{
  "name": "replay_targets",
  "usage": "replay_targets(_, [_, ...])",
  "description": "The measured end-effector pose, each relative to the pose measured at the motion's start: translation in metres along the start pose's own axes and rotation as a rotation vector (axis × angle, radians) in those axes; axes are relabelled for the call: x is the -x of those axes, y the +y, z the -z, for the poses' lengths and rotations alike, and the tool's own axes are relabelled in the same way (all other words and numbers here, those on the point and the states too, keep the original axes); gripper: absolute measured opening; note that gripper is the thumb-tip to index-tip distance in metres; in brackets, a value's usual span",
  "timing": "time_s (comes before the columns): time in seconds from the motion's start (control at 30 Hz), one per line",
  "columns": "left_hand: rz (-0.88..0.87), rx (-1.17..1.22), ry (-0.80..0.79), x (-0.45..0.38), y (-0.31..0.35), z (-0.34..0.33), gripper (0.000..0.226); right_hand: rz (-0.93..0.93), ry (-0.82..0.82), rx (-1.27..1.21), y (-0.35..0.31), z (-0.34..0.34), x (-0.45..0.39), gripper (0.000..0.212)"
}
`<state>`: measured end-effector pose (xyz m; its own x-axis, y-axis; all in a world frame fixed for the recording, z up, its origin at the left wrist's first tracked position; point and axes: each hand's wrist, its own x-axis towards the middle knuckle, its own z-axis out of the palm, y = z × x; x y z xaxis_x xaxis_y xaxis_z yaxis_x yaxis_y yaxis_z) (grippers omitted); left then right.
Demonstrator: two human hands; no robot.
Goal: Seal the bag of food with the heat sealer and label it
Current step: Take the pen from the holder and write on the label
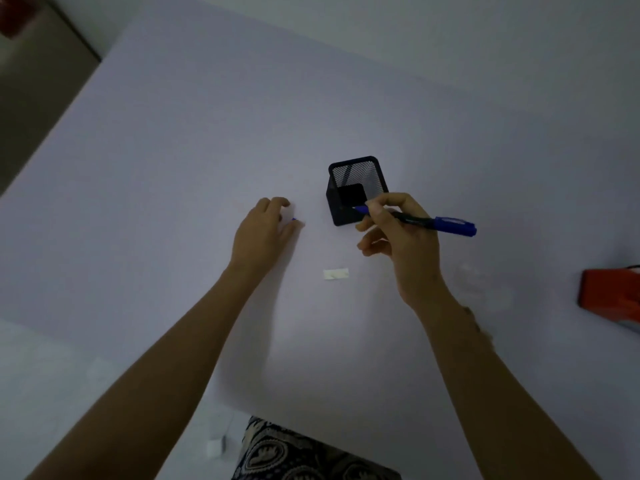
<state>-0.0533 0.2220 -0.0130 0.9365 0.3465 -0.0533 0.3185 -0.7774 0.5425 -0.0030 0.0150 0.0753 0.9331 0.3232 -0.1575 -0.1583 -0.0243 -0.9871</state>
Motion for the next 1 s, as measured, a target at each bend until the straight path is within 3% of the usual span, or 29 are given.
replay_targets(0.13, [0.020,0.042,0.050,0.008,0.004,0.008,0.027,0.010,-0.065,0.183,0.028,0.006,0.010,0.013])
replay_targets(0.2, [0.016,0.060,0.036,0.014,0.004,0.008,0.026,0.056,-0.087,0.368,0.048,0.008,0.014,0.006])
replay_targets(0.3, [-0.012,0.057,0.017,0.021,0.004,0.007,0.026,0.192,-0.134,0.664,0.077,0.009,0.018,0.014])
replay_targets(0.53, [-0.121,0.064,-0.059,0.034,0.016,-0.013,0.023,0.198,-0.226,0.970,0.110,-0.005,0.040,0.012])
replay_targets(0.73, [-0.206,0.035,-0.329,0.051,0.029,-0.025,0.024,0.254,-0.130,1.040,0.111,-0.016,0.051,0.020])
replay_targets(0.83, [-0.194,0.029,-0.360,0.052,0.030,-0.029,0.022,0.282,-0.107,1.014,0.115,-0.016,0.061,0.034])
replay_targets(1.0, [-0.147,-0.042,-0.397,0.050,0.037,-0.034,0.031,0.164,-0.054,0.971,0.129,-0.023,0.072,0.051])
